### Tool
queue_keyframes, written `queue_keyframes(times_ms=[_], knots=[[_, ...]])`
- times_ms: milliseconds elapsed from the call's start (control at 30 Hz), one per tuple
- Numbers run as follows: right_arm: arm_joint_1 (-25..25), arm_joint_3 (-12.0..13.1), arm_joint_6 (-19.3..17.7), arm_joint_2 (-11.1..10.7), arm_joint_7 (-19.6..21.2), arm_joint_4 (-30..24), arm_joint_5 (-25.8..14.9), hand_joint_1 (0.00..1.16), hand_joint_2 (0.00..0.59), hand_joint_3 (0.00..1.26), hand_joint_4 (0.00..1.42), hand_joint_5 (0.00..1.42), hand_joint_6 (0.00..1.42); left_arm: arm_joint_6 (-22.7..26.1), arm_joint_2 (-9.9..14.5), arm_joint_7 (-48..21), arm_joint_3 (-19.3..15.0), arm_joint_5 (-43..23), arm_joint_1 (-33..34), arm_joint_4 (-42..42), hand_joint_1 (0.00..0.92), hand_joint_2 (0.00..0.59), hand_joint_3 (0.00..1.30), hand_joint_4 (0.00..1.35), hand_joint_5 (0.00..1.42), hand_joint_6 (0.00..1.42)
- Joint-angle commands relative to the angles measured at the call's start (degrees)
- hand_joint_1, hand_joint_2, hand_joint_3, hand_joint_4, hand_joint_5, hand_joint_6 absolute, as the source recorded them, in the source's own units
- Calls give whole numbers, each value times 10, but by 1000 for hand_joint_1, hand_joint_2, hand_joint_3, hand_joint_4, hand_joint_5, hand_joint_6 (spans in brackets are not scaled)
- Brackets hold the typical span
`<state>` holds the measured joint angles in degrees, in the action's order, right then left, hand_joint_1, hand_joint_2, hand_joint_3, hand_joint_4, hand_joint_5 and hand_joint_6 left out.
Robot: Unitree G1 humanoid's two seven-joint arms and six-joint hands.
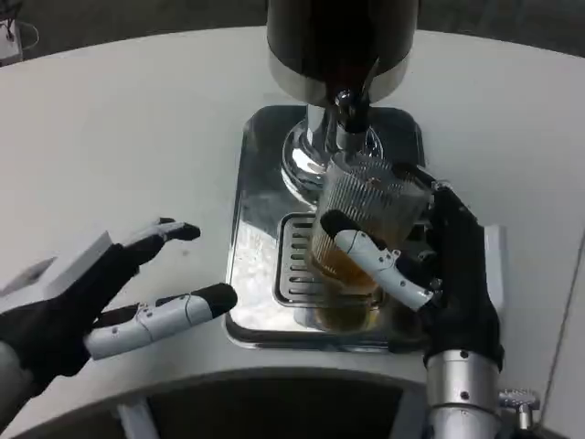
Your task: Grasp the cup under the faucet to collect the drink, then remove the cup.
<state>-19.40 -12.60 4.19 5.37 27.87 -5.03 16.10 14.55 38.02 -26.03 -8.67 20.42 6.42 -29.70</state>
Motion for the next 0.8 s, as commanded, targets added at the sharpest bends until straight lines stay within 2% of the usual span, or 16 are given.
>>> queue_keyframes(times_ms=[33, 400, 633, 800], knots=[[7, -4, -19, 22, -7, -12, 6, 918, 218, 807, 1060, 1291, 1415, 0, 3, -1, 2, -2, -2, 8, 0, 63, 180, 52, 100, 212], [17, -9, -30, 13, -16, -16, 27, 918, 218, 818, 1072, 1305, 1416, -4, 5, 0, -1, -5, 8, 17, 0, 63, 180, 52, 100, 212], [44, 1, -40, 1, -22, -36, 28, 918, 218, 837, 1093, 1313, 1416, -4, 6, 0, 1, -4, 19, 26, 0, 63, 180, 52, 100, 212], [73, 19, -49, -8, -32, -66, 21, 918, 218, 844, 1097, 1318, 1423, -4, 5, 0, 5, -3, 27, 31, 0, 63, 180, 52, 100, 212]])
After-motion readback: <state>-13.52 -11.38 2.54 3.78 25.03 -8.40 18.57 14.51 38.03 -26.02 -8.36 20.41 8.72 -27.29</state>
